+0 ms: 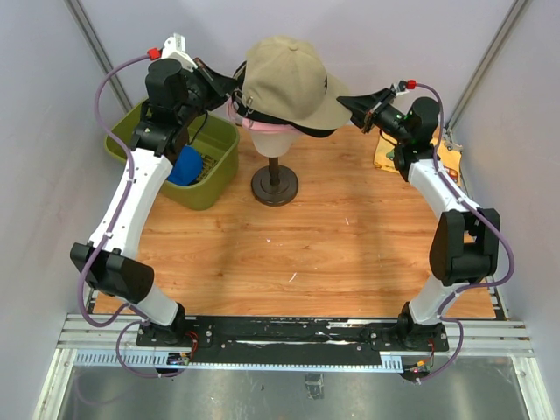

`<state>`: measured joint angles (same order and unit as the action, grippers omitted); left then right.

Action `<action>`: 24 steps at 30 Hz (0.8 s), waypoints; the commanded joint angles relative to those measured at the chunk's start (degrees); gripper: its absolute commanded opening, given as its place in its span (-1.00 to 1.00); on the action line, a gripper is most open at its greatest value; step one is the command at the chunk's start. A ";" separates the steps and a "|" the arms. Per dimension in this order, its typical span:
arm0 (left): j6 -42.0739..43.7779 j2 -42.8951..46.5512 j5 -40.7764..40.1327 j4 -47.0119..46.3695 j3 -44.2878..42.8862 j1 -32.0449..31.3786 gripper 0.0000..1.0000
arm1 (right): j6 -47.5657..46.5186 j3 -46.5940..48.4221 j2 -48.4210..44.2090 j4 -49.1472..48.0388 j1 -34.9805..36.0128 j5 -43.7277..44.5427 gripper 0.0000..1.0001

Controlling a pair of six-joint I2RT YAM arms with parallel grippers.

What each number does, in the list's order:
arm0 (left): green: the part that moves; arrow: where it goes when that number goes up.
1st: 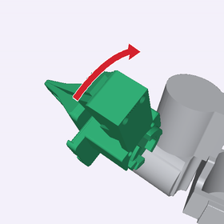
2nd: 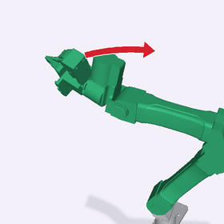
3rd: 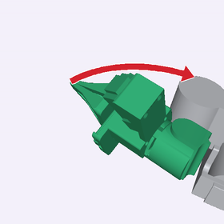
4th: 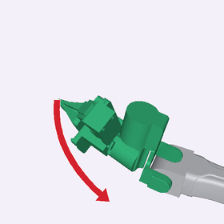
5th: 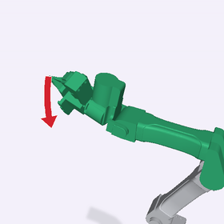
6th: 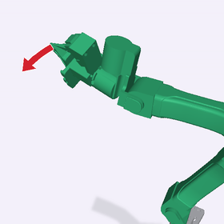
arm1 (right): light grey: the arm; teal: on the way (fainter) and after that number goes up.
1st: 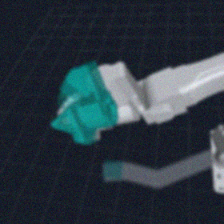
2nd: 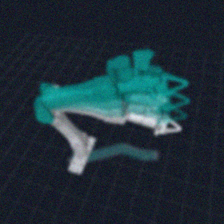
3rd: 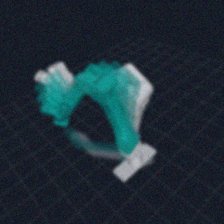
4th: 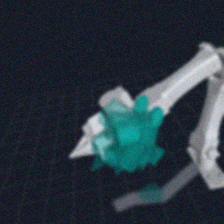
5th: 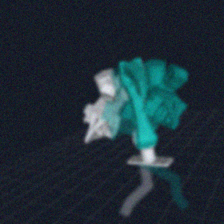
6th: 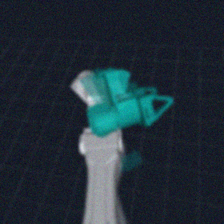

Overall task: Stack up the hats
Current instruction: Stack the hat on the hat.

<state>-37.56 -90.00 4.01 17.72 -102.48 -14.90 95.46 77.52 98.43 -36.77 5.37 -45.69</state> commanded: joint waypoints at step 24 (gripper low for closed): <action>-1.83 -1.24 -2.88 9.66 0.38 1.71 -0.18 | -6.32 -2.01 -0.99 9.89 0.18 0.56 -0.16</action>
<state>-39.88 -90.06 2.59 20.05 -103.59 -13.67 91.70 77.43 97.27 -31.51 5.32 -45.36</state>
